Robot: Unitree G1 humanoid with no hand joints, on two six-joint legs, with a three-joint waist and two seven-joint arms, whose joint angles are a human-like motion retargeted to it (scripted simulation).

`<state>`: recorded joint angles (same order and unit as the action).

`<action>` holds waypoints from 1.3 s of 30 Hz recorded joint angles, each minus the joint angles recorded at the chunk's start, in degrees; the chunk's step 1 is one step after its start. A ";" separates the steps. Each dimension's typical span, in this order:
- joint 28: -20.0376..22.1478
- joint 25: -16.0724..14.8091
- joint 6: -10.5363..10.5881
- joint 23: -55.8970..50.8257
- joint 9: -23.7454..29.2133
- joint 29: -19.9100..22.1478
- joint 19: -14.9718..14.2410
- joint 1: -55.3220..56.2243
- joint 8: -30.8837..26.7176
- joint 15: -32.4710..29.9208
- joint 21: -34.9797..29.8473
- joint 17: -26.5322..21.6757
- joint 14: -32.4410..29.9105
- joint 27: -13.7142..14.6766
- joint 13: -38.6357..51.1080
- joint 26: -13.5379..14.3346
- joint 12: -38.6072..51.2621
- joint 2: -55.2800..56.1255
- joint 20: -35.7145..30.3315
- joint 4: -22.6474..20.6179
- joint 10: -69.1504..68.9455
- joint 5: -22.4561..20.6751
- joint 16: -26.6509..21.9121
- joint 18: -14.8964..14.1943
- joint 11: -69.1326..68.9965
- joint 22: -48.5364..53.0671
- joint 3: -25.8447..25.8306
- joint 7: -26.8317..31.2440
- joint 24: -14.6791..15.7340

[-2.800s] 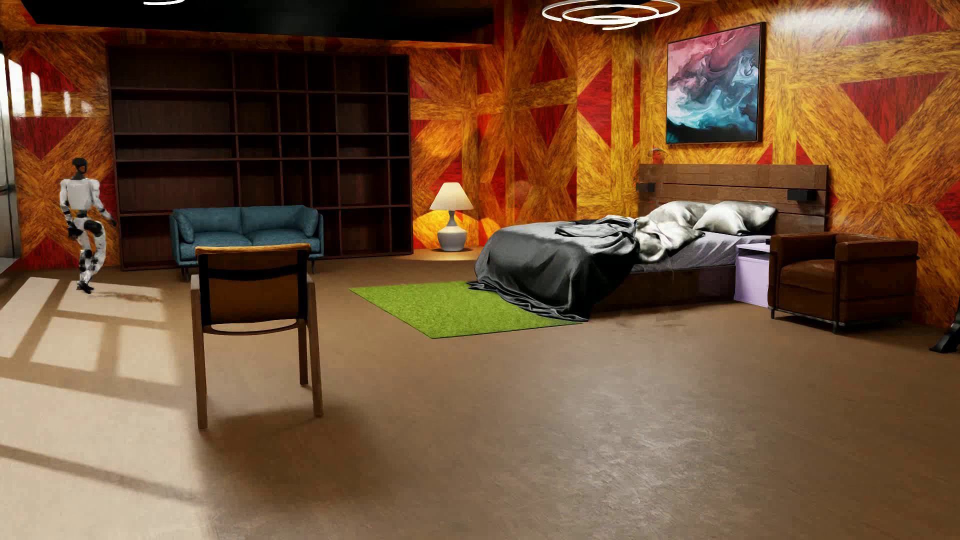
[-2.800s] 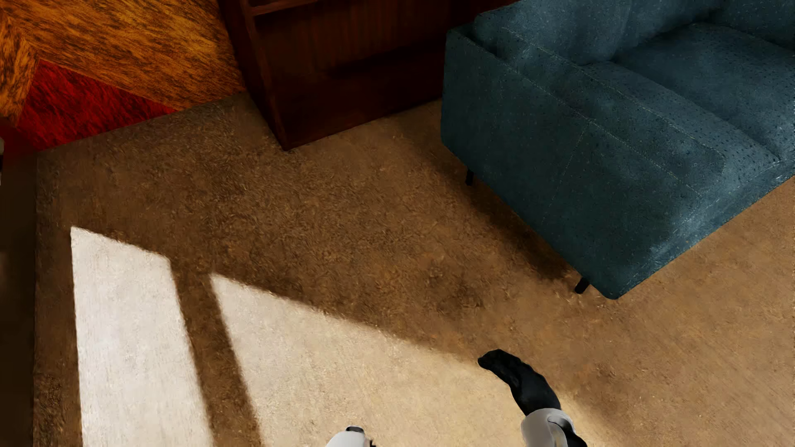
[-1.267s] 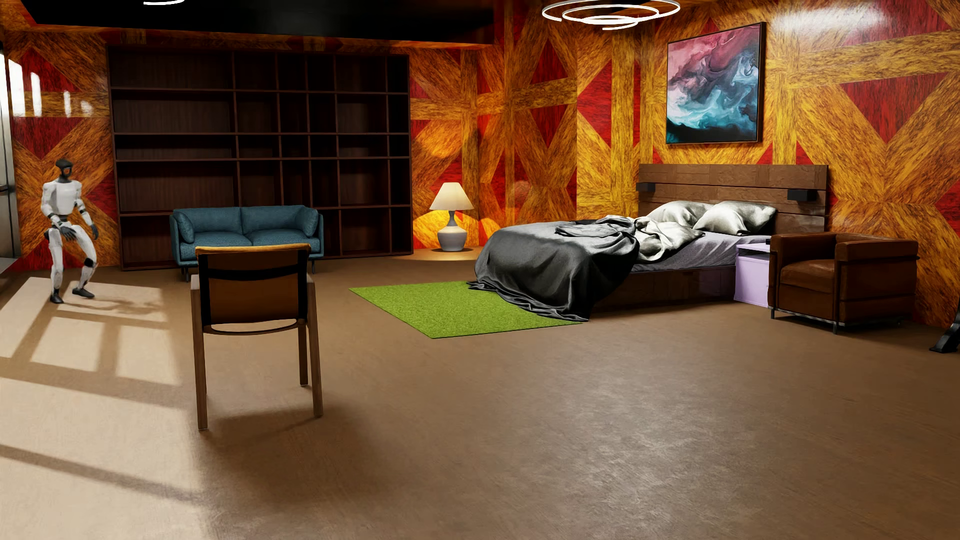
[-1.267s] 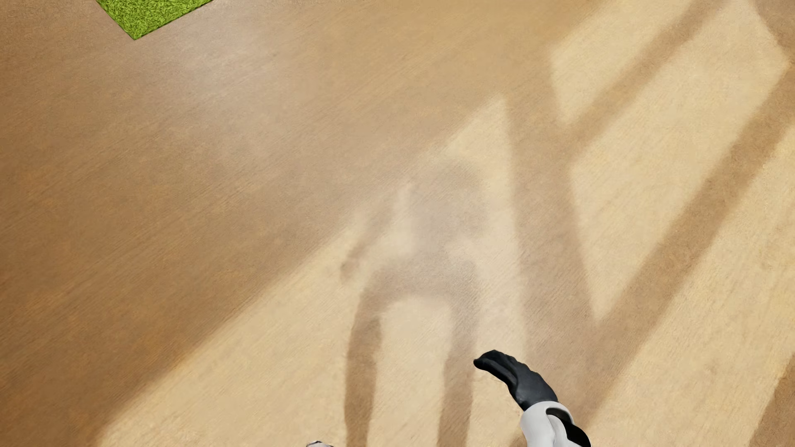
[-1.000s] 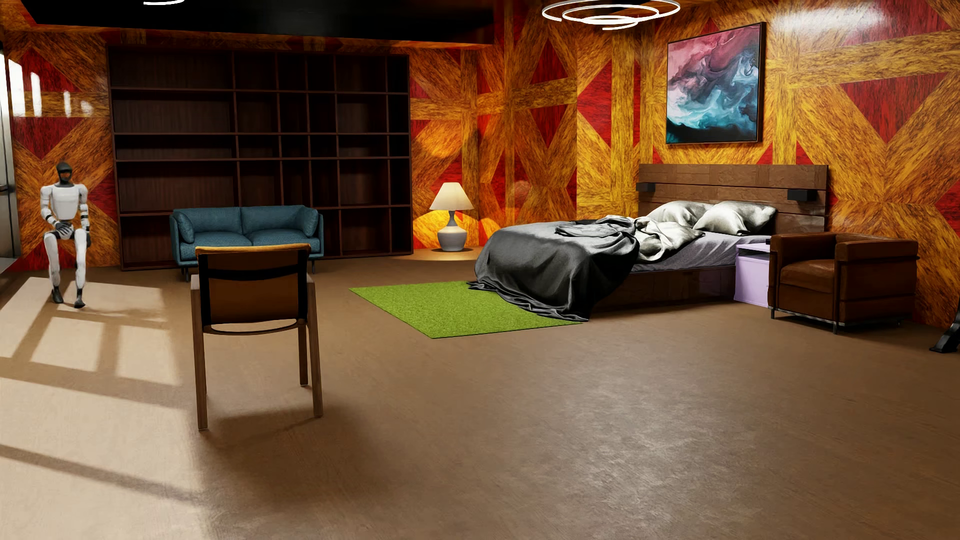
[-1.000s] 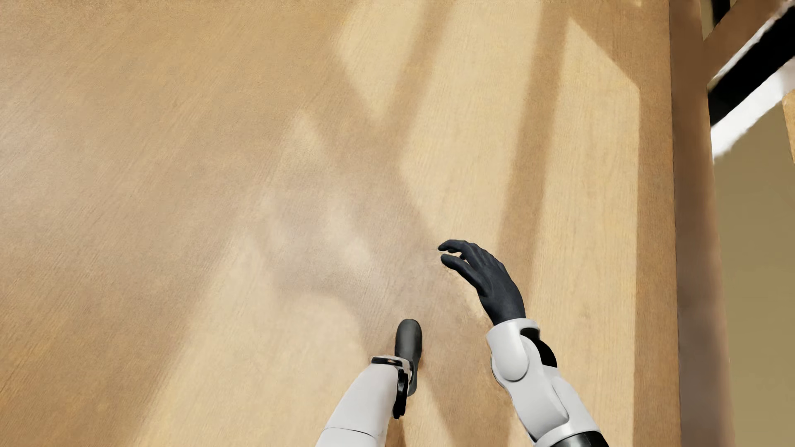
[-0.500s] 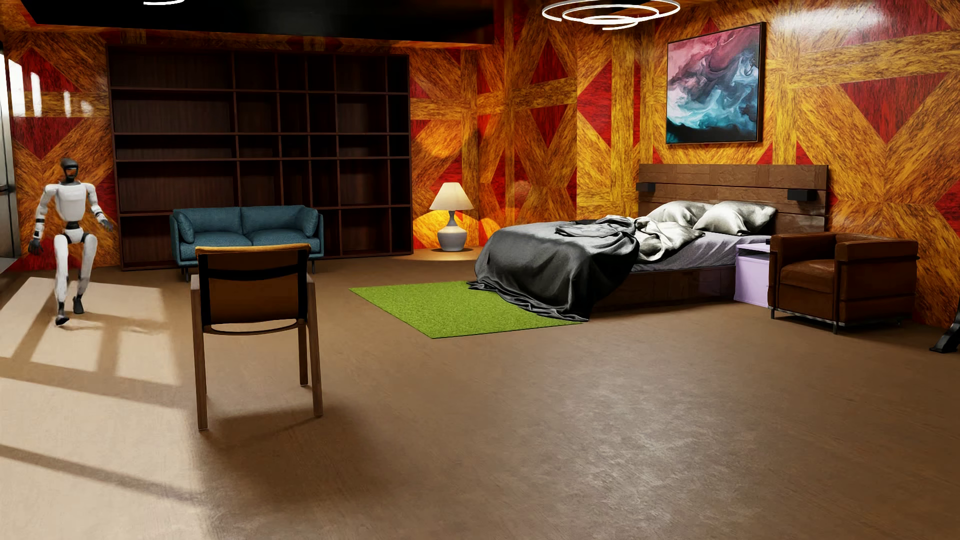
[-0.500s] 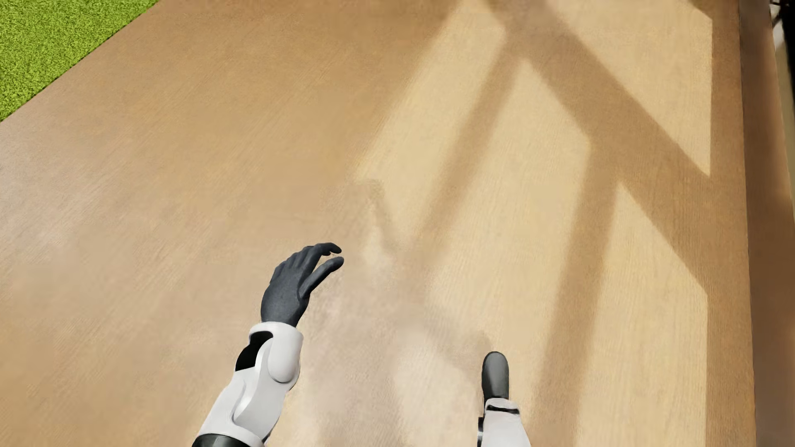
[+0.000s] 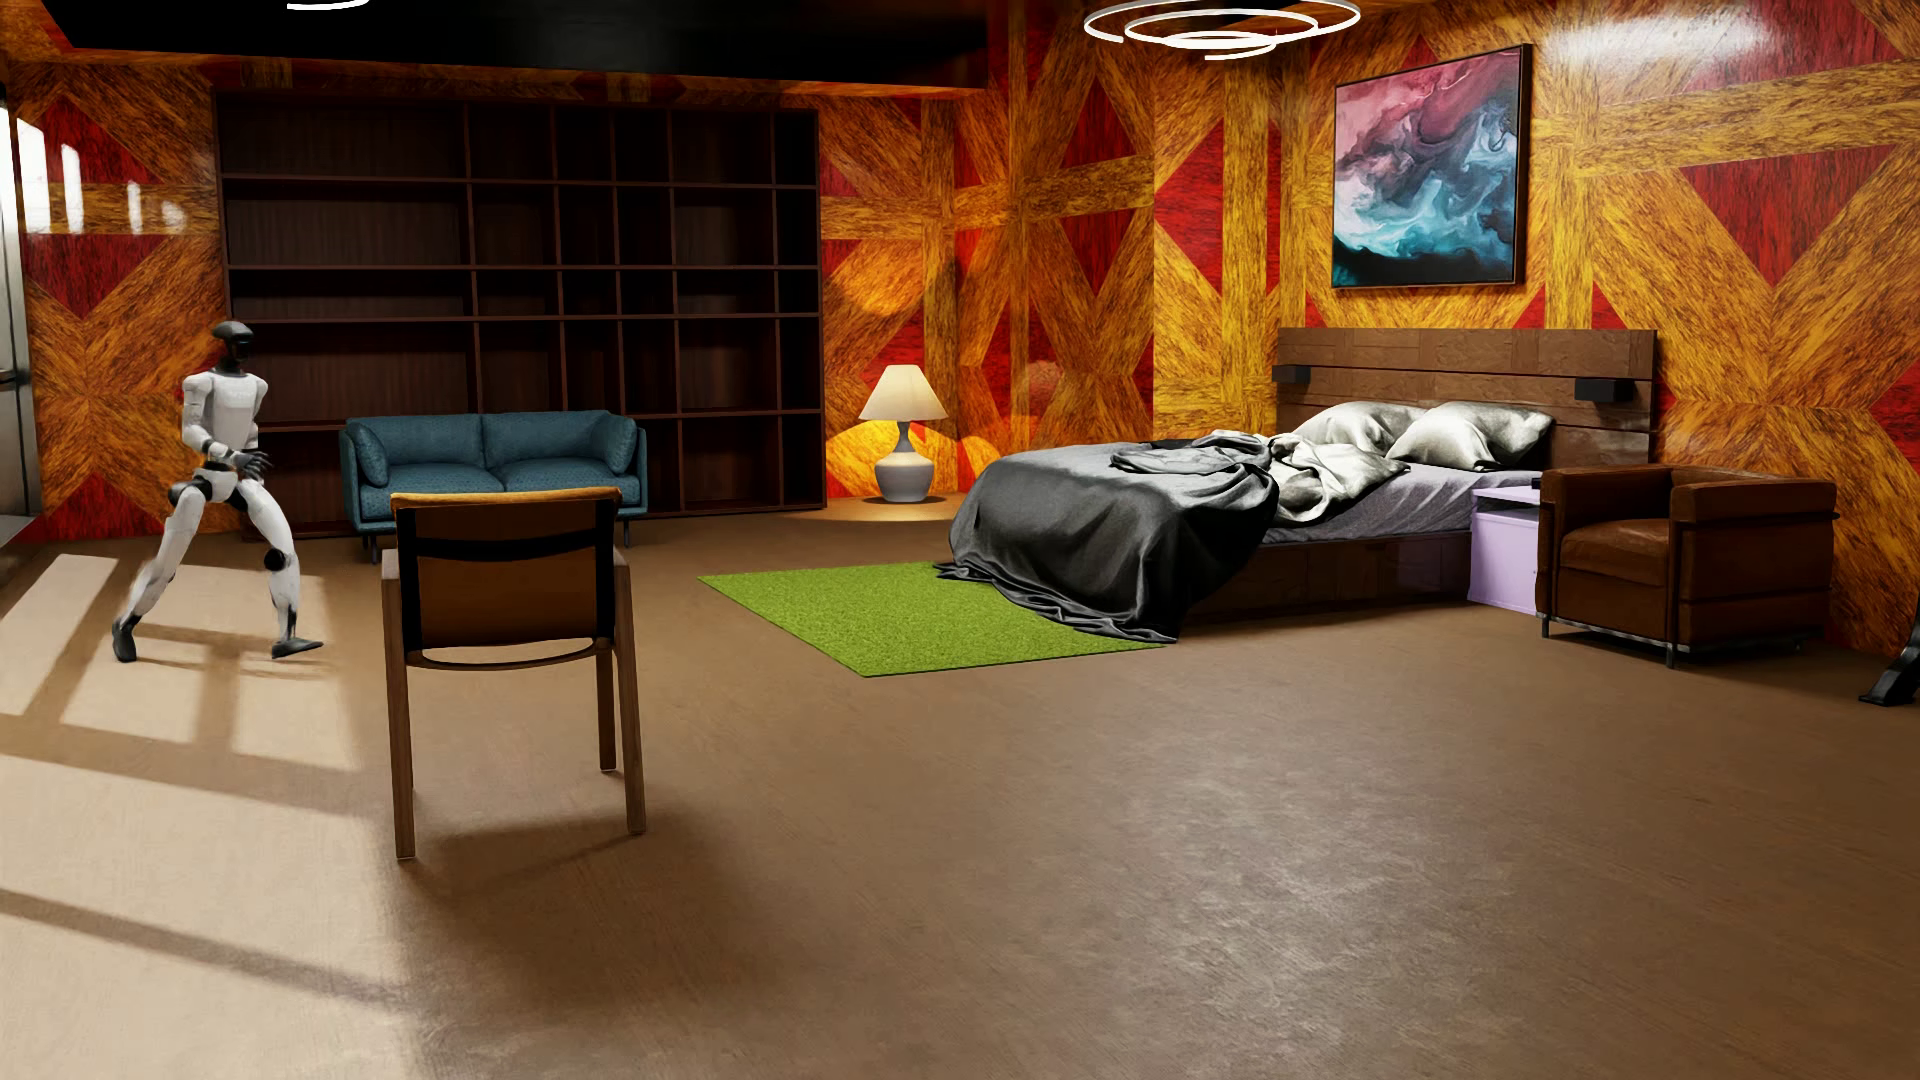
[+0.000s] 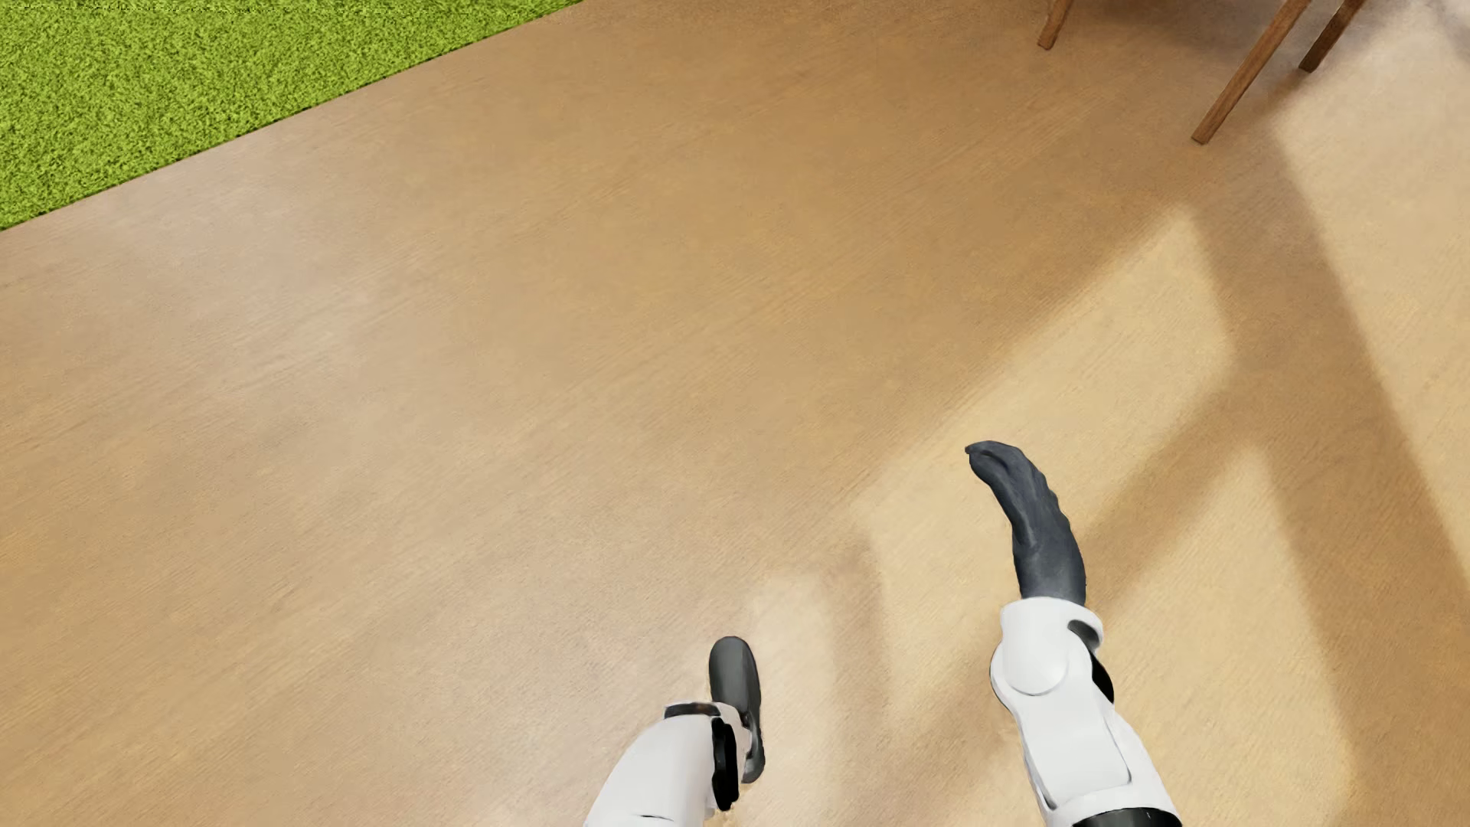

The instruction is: Move towards the armchair

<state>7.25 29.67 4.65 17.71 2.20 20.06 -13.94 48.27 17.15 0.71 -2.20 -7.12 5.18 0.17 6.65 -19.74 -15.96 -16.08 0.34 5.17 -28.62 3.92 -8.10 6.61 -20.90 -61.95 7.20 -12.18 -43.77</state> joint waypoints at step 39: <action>4.00 28.56 -10.58 32.11 3.14 -33.93 9.52 -35.84 -17.26 4.76 -26.24 -8.91 10.67 -7.49 -11.49 16.96 21.07 56.53 -9.62 -15.44 0.39 4.25 5.65 -2.71 -43.16 17.49 -3.57 6.47 -4.24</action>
<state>11.25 58.23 -5.93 49.82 5.34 -13.87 -4.42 12.43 -0.11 5.47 -28.44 -16.03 15.85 -7.33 -4.84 -2.78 5.12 40.45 -9.27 -10.27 -28.23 8.16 -2.45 3.90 -64.07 -44.46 3.63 -5.70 -48.01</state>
